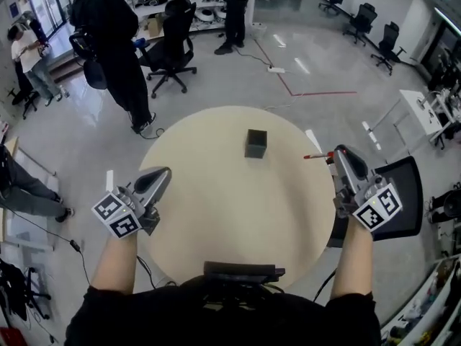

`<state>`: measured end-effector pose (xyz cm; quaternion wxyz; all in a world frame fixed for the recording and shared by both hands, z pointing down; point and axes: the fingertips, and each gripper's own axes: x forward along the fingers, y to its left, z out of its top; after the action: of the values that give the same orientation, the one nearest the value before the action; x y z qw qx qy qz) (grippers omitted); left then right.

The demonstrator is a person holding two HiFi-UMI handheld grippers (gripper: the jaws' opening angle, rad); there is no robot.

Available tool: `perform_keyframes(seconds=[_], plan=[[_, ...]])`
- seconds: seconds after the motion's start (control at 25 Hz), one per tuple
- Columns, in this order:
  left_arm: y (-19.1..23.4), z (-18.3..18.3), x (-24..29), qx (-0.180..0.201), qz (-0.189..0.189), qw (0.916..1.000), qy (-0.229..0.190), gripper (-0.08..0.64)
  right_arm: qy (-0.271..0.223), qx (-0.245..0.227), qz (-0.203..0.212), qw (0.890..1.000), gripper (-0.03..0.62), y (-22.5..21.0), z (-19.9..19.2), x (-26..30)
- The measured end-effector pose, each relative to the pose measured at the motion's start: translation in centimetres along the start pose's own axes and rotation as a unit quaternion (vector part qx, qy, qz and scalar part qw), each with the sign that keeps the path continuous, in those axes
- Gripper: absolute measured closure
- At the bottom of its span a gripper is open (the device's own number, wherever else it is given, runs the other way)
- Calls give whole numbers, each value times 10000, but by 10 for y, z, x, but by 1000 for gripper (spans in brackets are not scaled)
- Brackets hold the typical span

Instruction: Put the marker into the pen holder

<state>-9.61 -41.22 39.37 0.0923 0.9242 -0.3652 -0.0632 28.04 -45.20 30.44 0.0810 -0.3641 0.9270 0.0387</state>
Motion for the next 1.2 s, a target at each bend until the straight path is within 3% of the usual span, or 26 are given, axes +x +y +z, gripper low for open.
perform_keyframes(seconds=[0.2,0.36,0.64,0.96,1.2], plan=[[40,-10,47,-70,-60,9999,67,560,99,-89,-63,9999,549,-36,-8,41],[69,-23,85,-56,-79,9998,168,560,136,-29,-38,9999,549,-69,-39,80],[122,-73,162,-107,-197,9989,416,560,275,311,-86,9991,549,-130,-133,140],[175,-173,242,-389,-576,9945,786,560,664,591,-167,9959,549,-172,-273,189],[186,-226,270,-725,-690,9913,860,559,667,786,-22,9947,549,-174,-323,197]])
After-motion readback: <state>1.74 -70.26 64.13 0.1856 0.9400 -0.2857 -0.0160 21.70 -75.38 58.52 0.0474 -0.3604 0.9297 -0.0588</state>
